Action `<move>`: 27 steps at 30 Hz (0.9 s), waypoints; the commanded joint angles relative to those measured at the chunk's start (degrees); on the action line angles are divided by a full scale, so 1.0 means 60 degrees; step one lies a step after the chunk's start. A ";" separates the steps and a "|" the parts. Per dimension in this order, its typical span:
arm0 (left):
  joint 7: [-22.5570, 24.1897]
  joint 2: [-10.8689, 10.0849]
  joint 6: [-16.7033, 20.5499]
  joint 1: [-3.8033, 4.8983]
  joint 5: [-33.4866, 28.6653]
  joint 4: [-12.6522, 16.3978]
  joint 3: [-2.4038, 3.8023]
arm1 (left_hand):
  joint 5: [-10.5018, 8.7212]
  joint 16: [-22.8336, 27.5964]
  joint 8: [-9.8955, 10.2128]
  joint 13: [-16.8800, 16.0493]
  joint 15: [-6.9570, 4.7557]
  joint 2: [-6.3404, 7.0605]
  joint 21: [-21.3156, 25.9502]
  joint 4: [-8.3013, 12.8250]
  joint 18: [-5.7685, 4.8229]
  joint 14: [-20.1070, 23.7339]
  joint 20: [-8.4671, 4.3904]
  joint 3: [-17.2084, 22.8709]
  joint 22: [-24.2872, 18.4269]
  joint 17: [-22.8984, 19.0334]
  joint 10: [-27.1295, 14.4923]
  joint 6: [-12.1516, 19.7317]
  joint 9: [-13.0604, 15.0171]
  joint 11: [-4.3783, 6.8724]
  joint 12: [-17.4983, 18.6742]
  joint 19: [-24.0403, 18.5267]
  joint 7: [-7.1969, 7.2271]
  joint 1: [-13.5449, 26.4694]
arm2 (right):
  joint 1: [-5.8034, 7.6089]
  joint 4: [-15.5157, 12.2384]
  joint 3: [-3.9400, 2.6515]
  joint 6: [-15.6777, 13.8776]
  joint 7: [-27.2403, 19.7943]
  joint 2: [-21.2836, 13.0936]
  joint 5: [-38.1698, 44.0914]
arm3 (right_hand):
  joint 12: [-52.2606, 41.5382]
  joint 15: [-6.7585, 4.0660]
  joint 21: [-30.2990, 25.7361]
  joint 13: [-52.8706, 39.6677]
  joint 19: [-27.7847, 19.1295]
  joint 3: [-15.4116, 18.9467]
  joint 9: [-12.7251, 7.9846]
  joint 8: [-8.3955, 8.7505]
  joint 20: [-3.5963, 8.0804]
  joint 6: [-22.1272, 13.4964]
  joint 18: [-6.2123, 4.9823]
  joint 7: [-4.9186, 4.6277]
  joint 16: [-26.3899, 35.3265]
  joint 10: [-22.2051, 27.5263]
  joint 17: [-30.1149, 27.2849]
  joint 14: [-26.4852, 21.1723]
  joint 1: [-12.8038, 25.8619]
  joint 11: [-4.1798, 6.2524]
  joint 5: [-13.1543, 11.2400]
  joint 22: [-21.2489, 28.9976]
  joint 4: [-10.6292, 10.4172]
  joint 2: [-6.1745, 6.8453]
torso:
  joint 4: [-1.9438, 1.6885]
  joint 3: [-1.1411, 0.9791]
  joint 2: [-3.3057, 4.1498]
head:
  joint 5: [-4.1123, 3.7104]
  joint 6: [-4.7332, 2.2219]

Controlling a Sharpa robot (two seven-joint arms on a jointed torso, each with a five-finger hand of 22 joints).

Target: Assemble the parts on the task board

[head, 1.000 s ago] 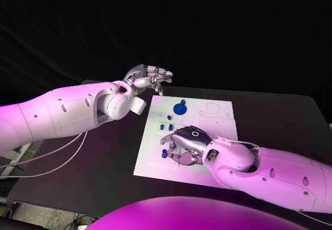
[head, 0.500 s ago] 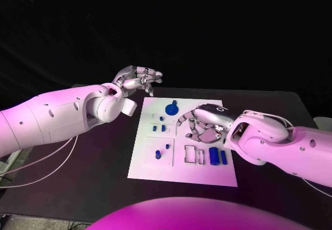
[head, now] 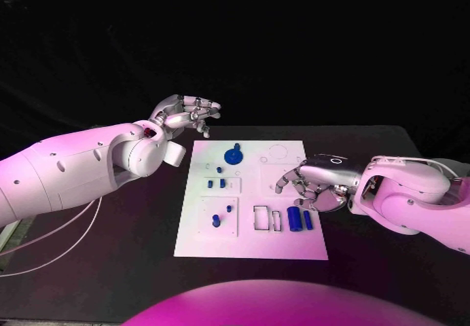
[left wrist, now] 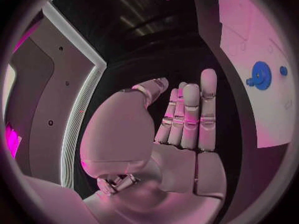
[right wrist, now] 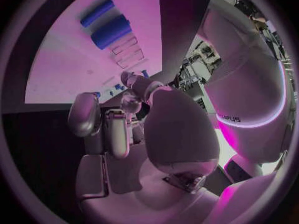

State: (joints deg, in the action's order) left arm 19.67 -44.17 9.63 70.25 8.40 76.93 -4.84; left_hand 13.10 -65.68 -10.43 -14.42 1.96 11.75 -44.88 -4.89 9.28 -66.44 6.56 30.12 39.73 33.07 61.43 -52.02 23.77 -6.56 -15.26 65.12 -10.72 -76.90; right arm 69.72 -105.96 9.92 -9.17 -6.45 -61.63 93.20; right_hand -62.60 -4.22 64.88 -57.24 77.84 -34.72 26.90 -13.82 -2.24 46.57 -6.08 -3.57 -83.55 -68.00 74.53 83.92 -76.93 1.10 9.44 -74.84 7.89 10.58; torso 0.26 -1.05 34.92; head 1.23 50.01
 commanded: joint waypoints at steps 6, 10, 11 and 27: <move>0.0089 0.0006 -0.0148 -0.0007 -0.0048 -0.0011 0.0005 | 0.0035 -0.0033 0.0020 -0.0012 -0.0008 0.0007 0.0031 0.0037 0.0187 0.0049 0.0052 0.0016 0.0000 -0.0008 -0.0081 0.0044 -0.0012 0.0013 -0.0024 0.0012 0.0004 -0.0115 | -0.0002 -0.0262 0.0135 0.0452 -0.0008 -0.0556 0.1819 | -0.0030 -0.0051 -0.0005 -0.0068 -0.0029 -0.0143 0.0067 -0.0310 0.0099 0.0253 0.0108 -0.0022 -0.0022 0.0092 0.0007 0.0527 -0.0045 -0.0009 -0.0123 -0.0082 0.0033 0.0002 | -0.0014 0.0018 0.0004 | -0.0186 -0.0002; 0.0090 0.0014 -0.0158 -0.0010 -0.0047 -0.0013 0.0005 | 0.0035 -0.0033 0.0020 -0.0012 -0.0008 0.0007 0.0031 0.0037 0.0187 0.0049 0.0052 0.0016 0.0000 -0.0008 -0.0081 0.0044 -0.0012 0.0013 -0.0024 0.0012 0.0004 -0.0115 | -0.0018 -0.0368 0.0175 0.0152 0.0323 -0.0783 0.1778 | -0.0296 0.0060 0.0127 -0.0330 0.0077 0.0186 0.0124 -0.0645 -0.0020 0.0605 0.0159 -0.0268 -0.0089 -0.0077 0.0162 0.0564 0.0726 -0.0153 -0.0219 -0.0199 -0.0501 0.0167 | -0.0040 0.0010 0.0012 | -0.0247 -0.0002; 0.0089 0.0014 -0.0160 -0.0011 -0.0047 -0.0010 0.0005 | 0.0035 -0.0033 0.0020 -0.0012 -0.0008 0.0007 0.0031 0.0037 0.0187 0.0049 0.0052 0.0016 0.0000 -0.0008 -0.0081 0.0044 -0.0012 0.0013 -0.0024 0.0012 0.0004 -0.0115 | -0.0026 -0.0381 0.0191 0.0077 0.0436 -0.0829 0.1713 | -0.0358 0.0078 0.0200 -0.0390 0.0132 0.0297 0.0118 -0.0676 -0.0050 0.0662 0.0180 -0.0299 -0.0136 -0.0122 0.0262 0.0586 0.0892 -0.0193 -0.0197 -0.0247 -0.0643 0.0220 | -0.0044 0.0015 0.0012 | -0.0259 -0.0002; 0.0074 -0.0038 -0.0152 -0.0013 -0.0037 0.0052 0.0004 | 0.0035 -0.0033 0.0020 -0.0012 -0.0008 0.0007 0.0031 0.0037 0.0187 0.0049 0.0052 0.0016 0.0000 -0.0008 -0.0081 0.0044 -0.0012 0.0013 -0.0024 0.0012 0.0004 -0.0115 | -0.0795 -0.0872 0.0361 -0.2012 0.4719 -0.1046 -0.0512 | -0.1681 0.0370 0.0819 -0.1897 0.0680 0.4121 0.0430 -0.1652 -0.0309 0.0810 0.0322 -0.0460 -0.0739 -0.1271 0.1593 0.0817 0.2307 -0.0503 -0.0024 -0.0711 -0.4106 0.0071 | -0.0030 0.0055 0.0002 | -0.0380 -0.0002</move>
State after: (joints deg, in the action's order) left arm 19.71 -44.45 9.55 70.15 8.41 77.04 -4.86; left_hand 13.09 -65.67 -10.43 -14.41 1.96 11.75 -44.88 -4.89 9.28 -66.44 6.56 30.12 39.73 33.07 61.43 -52.03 23.78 -6.55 -15.25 65.12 -10.72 -76.90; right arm 65.18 -110.84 12.04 -17.33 12.98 -68.11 93.88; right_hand -72.57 -1.94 69.55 -68.46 81.46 -10.44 29.44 -23.63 -4.22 51.74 -5.26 -6.58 -87.80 -75.36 74.97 83.92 -62.89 -1.96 9.10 -74.94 -16.62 11.16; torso 0.14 -0.77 34.94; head -0.92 50.01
